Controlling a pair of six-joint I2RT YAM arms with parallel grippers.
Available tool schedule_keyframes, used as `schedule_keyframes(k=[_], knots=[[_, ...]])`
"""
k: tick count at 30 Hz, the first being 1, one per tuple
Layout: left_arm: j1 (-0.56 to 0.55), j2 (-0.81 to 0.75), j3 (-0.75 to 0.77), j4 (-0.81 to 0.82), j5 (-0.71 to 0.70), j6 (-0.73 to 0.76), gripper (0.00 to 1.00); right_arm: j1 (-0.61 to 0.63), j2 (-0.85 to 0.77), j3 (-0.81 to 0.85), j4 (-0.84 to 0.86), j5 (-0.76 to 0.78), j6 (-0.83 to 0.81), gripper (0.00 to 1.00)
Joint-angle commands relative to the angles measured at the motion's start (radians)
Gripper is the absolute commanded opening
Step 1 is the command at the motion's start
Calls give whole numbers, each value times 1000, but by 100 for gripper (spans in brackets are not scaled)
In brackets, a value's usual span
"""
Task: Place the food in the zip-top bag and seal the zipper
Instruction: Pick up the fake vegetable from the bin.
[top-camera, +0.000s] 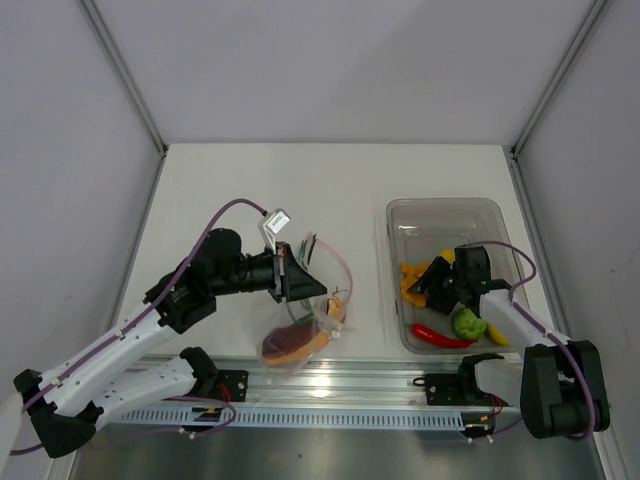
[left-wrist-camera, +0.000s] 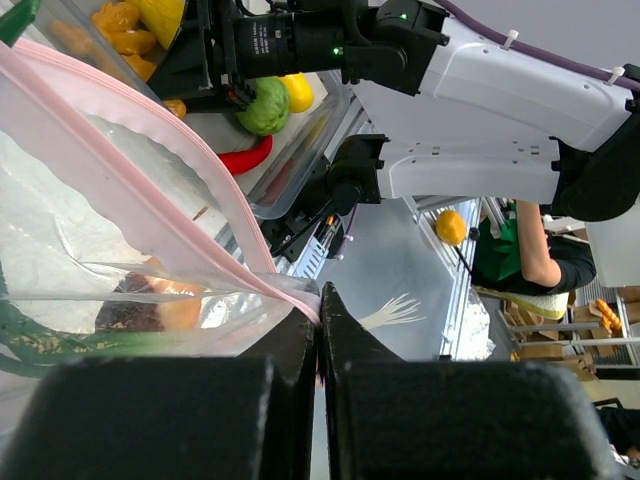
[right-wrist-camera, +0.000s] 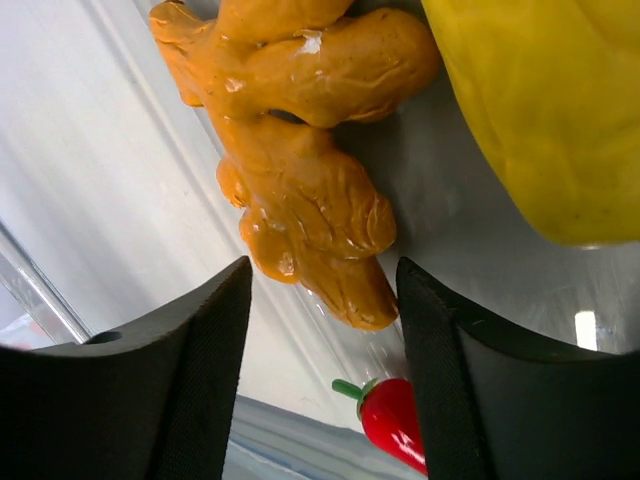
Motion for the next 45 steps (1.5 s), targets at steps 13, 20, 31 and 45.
schedule_keyframes(k=[13, 20, 31, 45], knots=[[-2, 2, -7, 45, 21, -8, 0, -4, -46, -40, -21, 66, -14, 20], [-3, -3, -7, 45, 19, -10, 0, -6, -135, 40, -134, 98, -56, 0], [-3, 11, 20, 37, 15, -8, 0, 46, -296, 354, -400, 35, -136, 0], [-3, 48, 67, 7, 10, 8, 1, 648, -191, 836, -633, 135, -97, 0]])
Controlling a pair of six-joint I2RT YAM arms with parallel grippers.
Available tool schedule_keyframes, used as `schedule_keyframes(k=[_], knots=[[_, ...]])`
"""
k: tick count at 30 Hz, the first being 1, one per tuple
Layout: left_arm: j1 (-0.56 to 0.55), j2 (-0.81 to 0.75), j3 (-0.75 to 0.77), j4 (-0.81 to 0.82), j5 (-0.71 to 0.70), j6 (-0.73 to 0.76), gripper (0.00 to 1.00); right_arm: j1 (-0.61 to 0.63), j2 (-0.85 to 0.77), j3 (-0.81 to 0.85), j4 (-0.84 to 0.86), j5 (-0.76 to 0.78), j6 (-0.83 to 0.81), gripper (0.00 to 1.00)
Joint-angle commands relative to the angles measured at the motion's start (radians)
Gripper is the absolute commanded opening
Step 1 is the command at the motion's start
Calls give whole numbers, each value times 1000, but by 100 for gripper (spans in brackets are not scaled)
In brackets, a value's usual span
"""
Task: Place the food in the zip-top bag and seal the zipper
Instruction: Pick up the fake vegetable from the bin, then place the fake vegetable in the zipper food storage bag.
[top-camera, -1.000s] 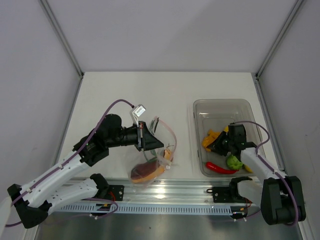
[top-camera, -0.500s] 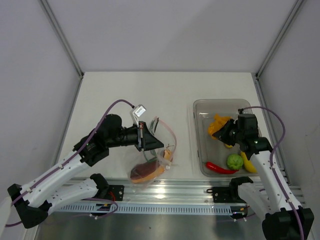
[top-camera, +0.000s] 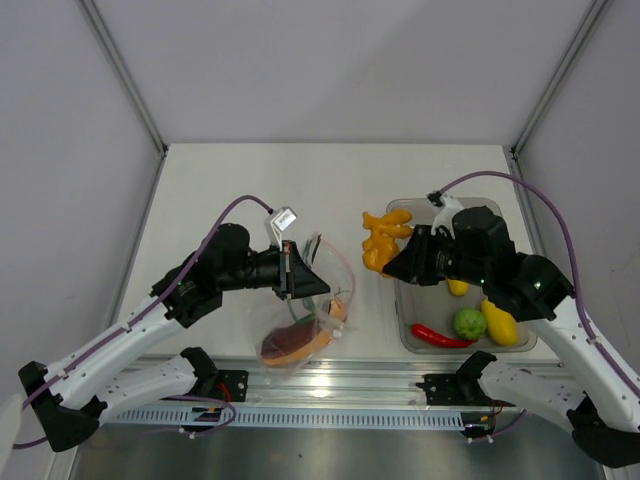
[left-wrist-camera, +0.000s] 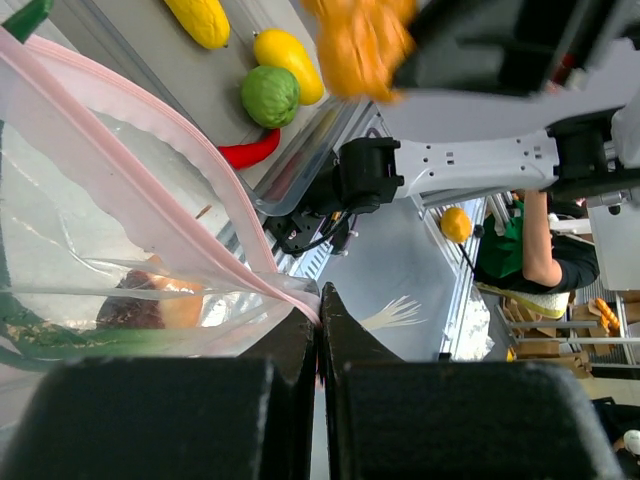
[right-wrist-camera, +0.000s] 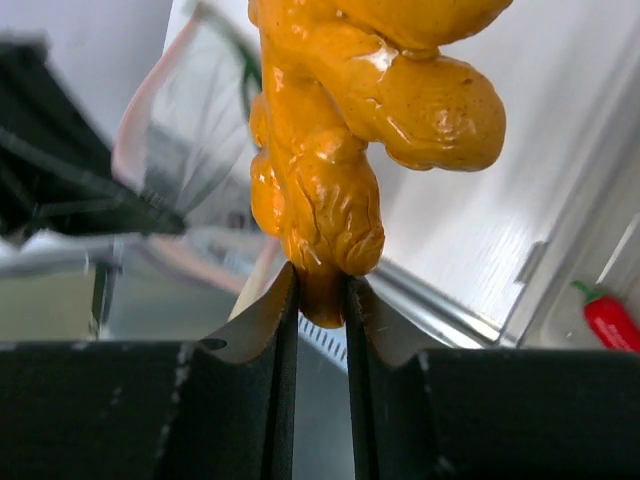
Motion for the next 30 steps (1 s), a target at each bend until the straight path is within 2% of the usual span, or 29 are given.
schedule_keyframes(k=[1, 3, 7, 19, 30], knots=[[-3, -10, 36, 25, 8, 9, 0, 167, 69, 83, -75, 47, 9, 0], [-3, -13, 37, 19, 7, 10, 0, 281, 109, 133, -114, 85, 0, 0], [-3, -20, 42, 3, -1, 16, 1, 396, 203, 203, -167, 145, -26, 0], [-2, -22, 59, -44, 0, 32, 1, 425, 364, 448, -368, 84, -178, 0], [-3, -36, 89, -81, -6, 43, 1, 422, 506, 471, -528, 115, -248, 0]])
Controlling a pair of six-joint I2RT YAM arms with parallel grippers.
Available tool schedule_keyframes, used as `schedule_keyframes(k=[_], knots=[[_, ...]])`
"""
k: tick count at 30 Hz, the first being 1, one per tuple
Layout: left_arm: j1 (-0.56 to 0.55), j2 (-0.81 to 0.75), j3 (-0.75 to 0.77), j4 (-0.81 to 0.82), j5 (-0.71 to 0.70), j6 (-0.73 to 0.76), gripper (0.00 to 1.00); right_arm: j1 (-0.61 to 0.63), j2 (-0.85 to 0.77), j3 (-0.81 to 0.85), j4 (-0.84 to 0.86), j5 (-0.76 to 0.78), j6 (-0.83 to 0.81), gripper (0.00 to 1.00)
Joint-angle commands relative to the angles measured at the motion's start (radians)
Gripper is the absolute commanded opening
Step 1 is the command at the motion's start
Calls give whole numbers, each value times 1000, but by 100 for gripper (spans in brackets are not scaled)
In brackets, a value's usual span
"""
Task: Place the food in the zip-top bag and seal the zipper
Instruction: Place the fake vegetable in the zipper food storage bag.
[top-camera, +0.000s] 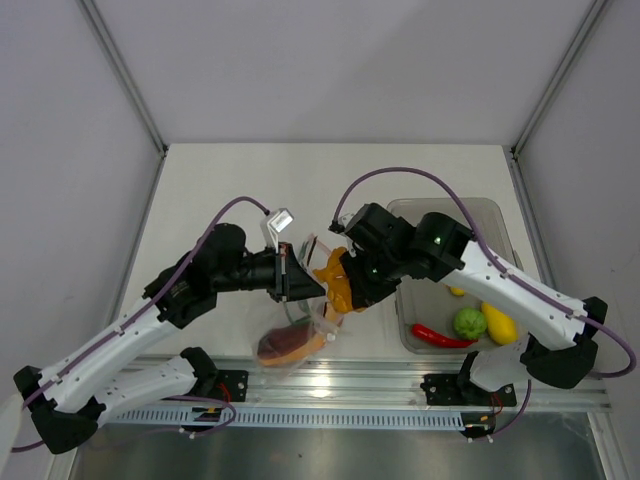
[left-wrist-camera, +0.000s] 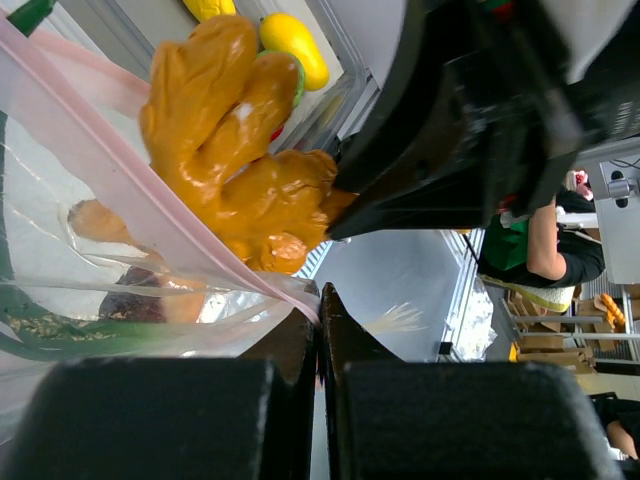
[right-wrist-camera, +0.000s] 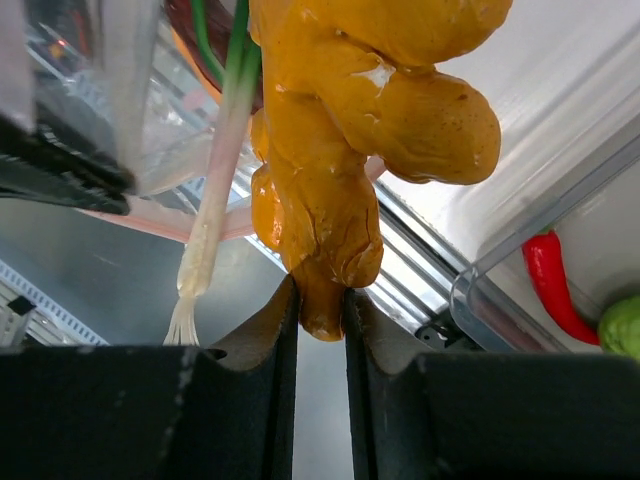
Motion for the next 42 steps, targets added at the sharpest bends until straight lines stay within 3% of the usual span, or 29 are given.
schedule_keyframes(k=[1, 12, 14, 15, 16, 19, 22, 29, 37, 42], knots=[[-2, -18, 56, 11, -3, 23, 1, 4, 13, 33, -117, 3, -58, 0], [-2, 13, 60, 50, 26, 4, 0, 30, 172, 156, -129, -83, -134, 0], [-3, 10, 60, 49, 26, 3, 1, 34, 188, 165, -122, -88, -134, 12], [-3, 8, 60, 46, 26, 3, 0, 37, 192, 165, -116, -89, -132, 21], [-3, 5, 59, 46, 28, 3, 1, 37, 194, 162, -97, -89, -131, 37], [-3, 2, 62, 49, 29, 0, 1, 37, 177, 164, -61, -53, -122, 59], [-3, -2, 57, 58, 35, -9, 1, 25, 138, 158, -22, -8, -99, 68], [-3, -18, 59, 54, 35, -16, 1, -67, -63, -19, 127, 27, -27, 68], [-3, -32, 51, 58, 28, -20, 1, -130, -170, -223, 237, -12, 9, 49], [-3, -38, 40, 64, 28, -28, 1, -136, -179, -238, 321, -52, 15, 44]])
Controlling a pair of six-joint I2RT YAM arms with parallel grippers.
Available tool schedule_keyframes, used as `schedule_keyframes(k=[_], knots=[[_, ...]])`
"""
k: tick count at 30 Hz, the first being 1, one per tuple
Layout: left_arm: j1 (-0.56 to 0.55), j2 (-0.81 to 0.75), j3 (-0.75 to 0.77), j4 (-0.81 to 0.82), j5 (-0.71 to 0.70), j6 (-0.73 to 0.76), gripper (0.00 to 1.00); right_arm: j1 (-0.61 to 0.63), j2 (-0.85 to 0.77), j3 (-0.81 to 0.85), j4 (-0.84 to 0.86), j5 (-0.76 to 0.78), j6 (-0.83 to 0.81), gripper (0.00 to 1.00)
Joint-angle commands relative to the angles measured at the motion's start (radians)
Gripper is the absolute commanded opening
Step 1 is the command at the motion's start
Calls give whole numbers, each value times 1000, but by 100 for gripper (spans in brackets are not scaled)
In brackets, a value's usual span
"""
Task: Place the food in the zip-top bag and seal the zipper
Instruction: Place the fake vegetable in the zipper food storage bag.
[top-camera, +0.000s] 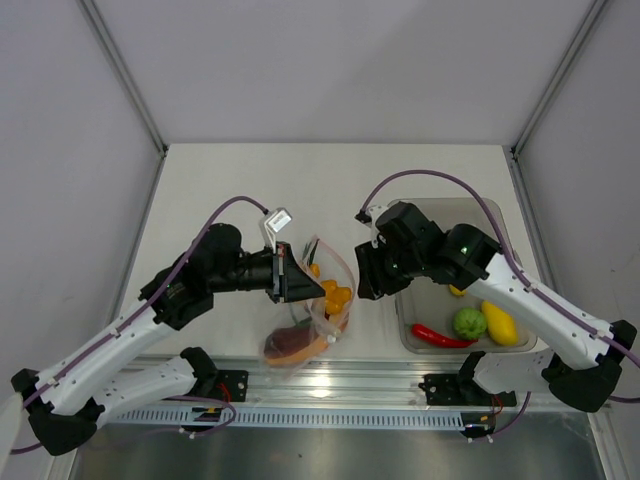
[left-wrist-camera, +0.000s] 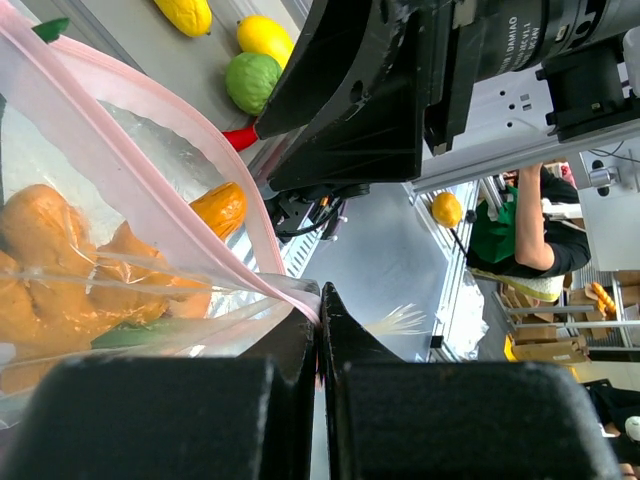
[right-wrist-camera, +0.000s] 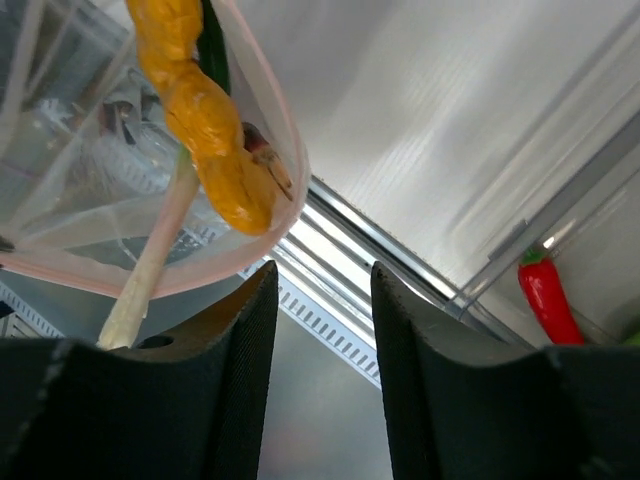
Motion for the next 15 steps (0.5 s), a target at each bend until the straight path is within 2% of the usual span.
schedule_keyframes(k=[1, 12, 15], knots=[[-1, -24, 29, 56, 1, -23, 1, -3, -11, 7, 122, -36, 13, 44], [0, -31, 29, 59, 7, -27, 0, -55, 35, -11, 254, -85, 28, 41], [-1, -36, 29, 56, 7, -27, 1, -66, 55, -26, 268, -104, 26, 33]])
